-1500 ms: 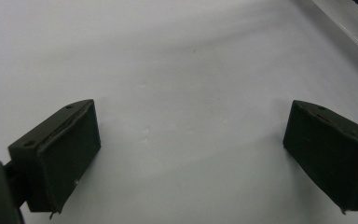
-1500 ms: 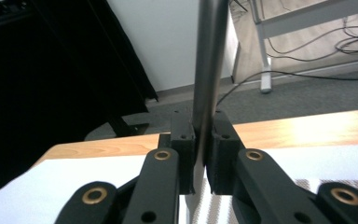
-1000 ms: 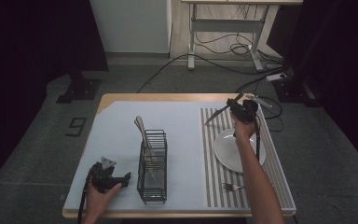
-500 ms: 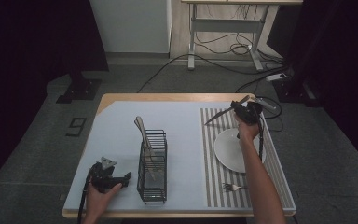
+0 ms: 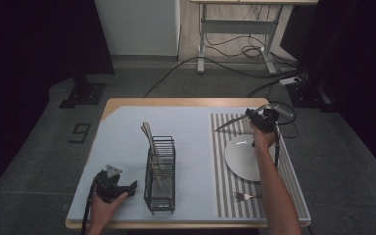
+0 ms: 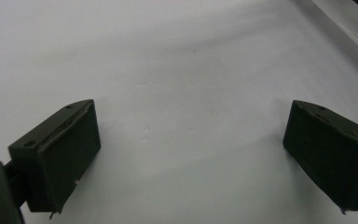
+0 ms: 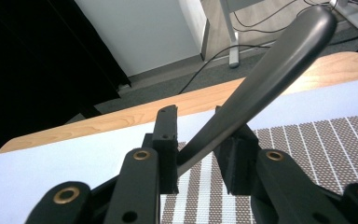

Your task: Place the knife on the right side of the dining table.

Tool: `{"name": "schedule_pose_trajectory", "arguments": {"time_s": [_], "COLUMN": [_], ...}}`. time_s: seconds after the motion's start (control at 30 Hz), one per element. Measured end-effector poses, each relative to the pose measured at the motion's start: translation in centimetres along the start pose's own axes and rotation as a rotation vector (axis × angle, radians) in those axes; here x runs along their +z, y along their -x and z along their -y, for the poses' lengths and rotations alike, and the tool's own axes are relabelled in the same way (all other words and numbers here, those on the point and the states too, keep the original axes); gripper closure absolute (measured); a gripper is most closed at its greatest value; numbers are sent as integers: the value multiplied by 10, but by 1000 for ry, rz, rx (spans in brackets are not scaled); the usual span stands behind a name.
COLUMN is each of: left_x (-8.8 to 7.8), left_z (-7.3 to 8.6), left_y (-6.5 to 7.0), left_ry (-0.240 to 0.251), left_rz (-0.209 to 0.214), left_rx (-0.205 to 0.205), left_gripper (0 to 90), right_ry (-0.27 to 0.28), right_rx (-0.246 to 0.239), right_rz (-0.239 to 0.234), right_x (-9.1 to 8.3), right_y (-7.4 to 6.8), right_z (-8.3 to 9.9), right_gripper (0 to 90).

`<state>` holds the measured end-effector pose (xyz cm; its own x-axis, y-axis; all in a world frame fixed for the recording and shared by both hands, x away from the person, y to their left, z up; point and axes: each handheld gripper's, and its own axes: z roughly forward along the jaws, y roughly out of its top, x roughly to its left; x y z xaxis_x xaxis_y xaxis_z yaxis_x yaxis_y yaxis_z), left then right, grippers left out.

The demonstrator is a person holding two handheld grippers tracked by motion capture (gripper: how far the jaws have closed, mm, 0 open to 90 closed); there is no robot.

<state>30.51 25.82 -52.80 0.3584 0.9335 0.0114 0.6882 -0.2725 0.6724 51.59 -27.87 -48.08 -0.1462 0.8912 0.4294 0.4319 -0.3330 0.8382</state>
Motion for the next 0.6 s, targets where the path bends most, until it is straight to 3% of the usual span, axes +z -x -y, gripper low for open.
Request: {"name": "schedule_pose_trajectory", "arguments": {"time_s": [0.37,0.6], "left_x": [0,0], "left_z": [0,0], "left_y": [0,0], "left_ry": [0,0], "left_rz": [0,0], "left_rx": [0,0], "left_gripper": [33,33], "right_ry": [-29,-47], "right_rx": [27,72], "right_rz": [27,35], "right_x": [3,5], "right_y": [12,23], "right_z": [3,8], "right_gripper": [671,652]}}
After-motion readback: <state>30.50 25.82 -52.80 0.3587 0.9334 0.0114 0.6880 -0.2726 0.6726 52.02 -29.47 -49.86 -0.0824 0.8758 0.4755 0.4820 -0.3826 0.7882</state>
